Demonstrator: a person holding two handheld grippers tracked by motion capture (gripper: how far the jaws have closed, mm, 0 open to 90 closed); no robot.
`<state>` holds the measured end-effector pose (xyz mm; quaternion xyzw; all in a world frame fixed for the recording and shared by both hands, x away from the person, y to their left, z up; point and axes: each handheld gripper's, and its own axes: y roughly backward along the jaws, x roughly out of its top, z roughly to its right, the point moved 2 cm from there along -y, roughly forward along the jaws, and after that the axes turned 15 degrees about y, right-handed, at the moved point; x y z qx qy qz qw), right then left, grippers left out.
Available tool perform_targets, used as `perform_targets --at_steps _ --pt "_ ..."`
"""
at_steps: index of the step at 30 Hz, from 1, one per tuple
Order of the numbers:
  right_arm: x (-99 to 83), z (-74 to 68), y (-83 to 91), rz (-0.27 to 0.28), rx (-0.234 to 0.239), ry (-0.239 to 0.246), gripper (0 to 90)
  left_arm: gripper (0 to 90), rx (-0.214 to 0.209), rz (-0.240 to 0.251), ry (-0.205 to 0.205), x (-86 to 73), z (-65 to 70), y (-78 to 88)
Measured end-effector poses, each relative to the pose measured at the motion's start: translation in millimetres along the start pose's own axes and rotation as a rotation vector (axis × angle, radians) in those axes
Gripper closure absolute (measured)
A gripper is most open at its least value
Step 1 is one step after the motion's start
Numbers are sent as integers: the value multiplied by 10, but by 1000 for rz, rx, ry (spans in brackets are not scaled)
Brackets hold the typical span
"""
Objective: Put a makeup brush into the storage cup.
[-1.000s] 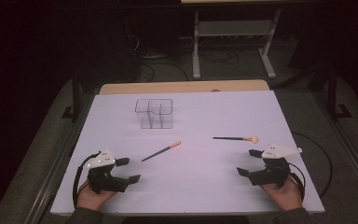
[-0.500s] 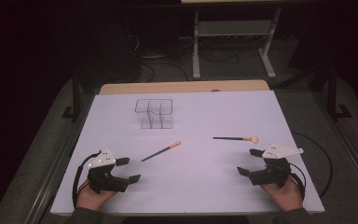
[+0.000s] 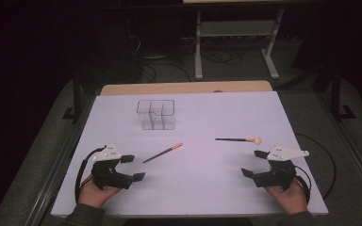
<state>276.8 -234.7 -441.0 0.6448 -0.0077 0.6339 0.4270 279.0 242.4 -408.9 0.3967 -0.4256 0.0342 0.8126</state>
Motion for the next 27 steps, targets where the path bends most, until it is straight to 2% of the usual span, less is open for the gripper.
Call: perform_targets --at_steps 6,10,18,19,23,24,25,27 --pt "27 -7 -3 1 -2 17 148 194 -1 -17 2 133 3 11" --pt "31 -16 -5 -10 -1 14 148 222 19 -38 -42 268 4 4" --pt "36 -15 -17 -12 2 25 148 276 32 -75 -72 502 6 -52" --pt "34 -16 -16 -13 4 22 148 282 38 -92 -88 564 4 -82" --pt "35 -9 -7 -8 3 26 148 293 26 -119 -94 651 -4 -140" --pt "38 -11 -3 -6 3 22 148 294 34 -149 -115 706 -15 -188" --pt "42 -12 -2 -6 3 22 149 297 31 -155 -109 726 -10 -217" --pt "48 -8 8 -6 -3 33 148 317 32 -177 -124 773 -18 -265"
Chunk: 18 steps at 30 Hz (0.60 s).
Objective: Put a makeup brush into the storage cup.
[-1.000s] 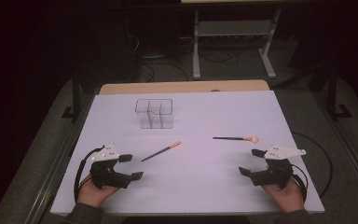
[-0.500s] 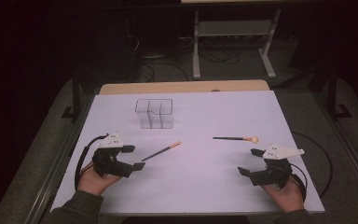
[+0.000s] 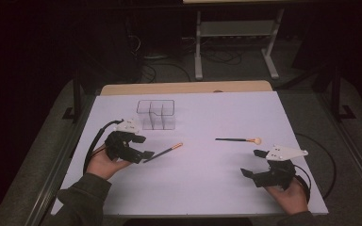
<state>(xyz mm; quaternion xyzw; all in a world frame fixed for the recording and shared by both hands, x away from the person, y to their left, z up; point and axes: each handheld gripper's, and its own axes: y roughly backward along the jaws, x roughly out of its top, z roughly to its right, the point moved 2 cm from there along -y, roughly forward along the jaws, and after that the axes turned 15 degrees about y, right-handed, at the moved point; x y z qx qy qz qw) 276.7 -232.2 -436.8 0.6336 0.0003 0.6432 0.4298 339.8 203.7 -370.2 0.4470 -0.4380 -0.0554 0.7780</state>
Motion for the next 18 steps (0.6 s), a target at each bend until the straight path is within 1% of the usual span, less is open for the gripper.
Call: perform_targets --at_steps 1,2,4,7,9,10,11,12,17,18 --pt "3 -2 4 2 1 -6 149 319 1 -7 8 23 0 -23" --pt "2 4 6 5 0 -4 149 320 6 -17 1 49 -10 -45" --pt "-3 13 0 2 3 -2 148 329 3 -41 -1 92 -19 -90" --pt "-2 17 0 -2 1 -2 153 349 4 -72 6 155 -32 -157" --pt "3 20 10 1 0 -2 157 355 11 -99 -12 197 -35 -195" --pt "6 26 14 4 -3 3 157 361 9 -102 -9 215 -28 -215" --pt "7 28 18 3 -4 2 157 367 12 -110 -18 235 -30 -231" --pt "8 29 21 5 -6 2 157 368 11 -112 -19 249 -27 -255" --pt "-1 31 20 5 1 -7 157 393 19 -158 -24 310 -43 -378" --pt "2 33 22 7 0 -5 157 395 18 -160 -25 322 -51 -406"
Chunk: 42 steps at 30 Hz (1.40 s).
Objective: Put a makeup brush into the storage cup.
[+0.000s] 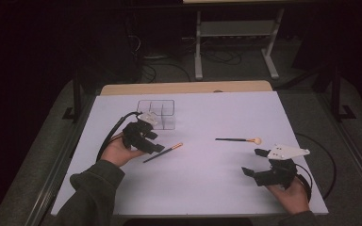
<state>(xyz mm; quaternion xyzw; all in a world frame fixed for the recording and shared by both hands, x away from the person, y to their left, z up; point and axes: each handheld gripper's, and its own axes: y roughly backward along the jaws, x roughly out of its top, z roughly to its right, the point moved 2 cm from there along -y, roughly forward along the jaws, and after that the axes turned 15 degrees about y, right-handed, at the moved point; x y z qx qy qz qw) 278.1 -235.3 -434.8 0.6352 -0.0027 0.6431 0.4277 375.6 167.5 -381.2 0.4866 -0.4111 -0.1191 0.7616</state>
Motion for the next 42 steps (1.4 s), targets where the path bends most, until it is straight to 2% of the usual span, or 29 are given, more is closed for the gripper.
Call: perform_targets --at_steps 8,12,14,16,17,24,28,30,31,32,40,42 --pt "12 0 -1 4 0 8 159 455 11 -48 6 69 -48 -195" --pt "18 -11 -11 0 7 9 160 494 8 -54 17 104 -40 -253" --pt "21 -10 -4 3 5 15 160 501 16 -75 1 128 -42 -277" --pt "23 -11 -1 2 5 13 160 509 18 -71 8 136 -34 -297" --pt "24 -10 4 2 2 11 160 524 20 -85 3 154 -34 -331" --pt "10 0 -14 -7 14 13 159 546 -4 -115 14 165 -43 -441" --pt "22 -8 -14 -3 15 18 159 588 5 -147 10 161 -67 -500" --pt "24 -7 -7 -1 12 27 159 606 14 -184 16 152 -65 -537" --pt "23 -8 -5 -2 13 23 159 617 14 -184 16 152 -65 -537" --pt "20 -4 -7 -2 13 22 159 619 21 -204 5 149 -68 -565" --pt "27 -12 -13 -7 11 38 161 648 35 -231 24 159 -61 -643" --pt "24 -16 -14 -12 11 35 161 659 47 -242 16 166 -60 -658"
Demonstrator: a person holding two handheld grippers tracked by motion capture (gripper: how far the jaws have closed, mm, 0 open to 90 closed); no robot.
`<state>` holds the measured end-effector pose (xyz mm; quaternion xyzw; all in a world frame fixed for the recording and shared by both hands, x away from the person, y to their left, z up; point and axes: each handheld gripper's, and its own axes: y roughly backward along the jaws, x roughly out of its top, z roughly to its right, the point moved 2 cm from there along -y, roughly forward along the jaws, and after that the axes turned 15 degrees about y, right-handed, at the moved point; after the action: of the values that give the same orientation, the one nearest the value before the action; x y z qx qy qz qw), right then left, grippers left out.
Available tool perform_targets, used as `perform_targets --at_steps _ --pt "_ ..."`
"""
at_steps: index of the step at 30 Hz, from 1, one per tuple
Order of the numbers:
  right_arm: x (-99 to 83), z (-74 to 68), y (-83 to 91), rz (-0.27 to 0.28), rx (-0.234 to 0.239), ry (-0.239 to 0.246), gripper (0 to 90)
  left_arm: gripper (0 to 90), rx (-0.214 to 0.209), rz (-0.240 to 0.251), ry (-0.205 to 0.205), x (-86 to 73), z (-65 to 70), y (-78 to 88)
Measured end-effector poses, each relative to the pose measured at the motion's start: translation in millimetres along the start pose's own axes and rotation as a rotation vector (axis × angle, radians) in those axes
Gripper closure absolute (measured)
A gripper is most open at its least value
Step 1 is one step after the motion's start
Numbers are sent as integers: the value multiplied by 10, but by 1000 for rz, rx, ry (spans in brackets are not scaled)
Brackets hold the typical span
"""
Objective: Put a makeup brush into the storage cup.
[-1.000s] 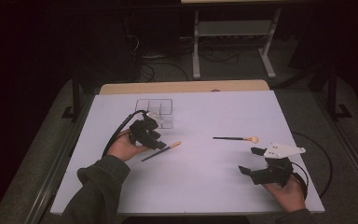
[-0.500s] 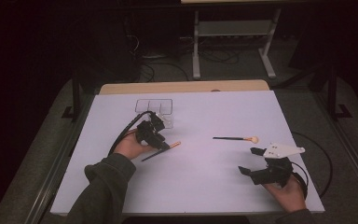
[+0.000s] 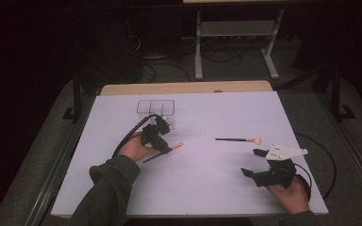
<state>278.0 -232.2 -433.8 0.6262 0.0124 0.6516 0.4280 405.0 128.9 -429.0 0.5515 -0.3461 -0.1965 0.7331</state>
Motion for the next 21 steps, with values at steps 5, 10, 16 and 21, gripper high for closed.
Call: perform_targets --at_steps 5,10,16,21 --pt "-3 0 3 1 3 -2 161 689 12 -22 -4 2 -2 -37" --pt "-3 -2 4 3 6 0 161 732 29 -35 -18 4 12 -59" --pt "-13 -5 5 2 11 -1 173 753 37 -40 -17 4 14 -67" --pt "-4 -5 5 6 6 5 174 790 61 -40 -36 4 32 -71"
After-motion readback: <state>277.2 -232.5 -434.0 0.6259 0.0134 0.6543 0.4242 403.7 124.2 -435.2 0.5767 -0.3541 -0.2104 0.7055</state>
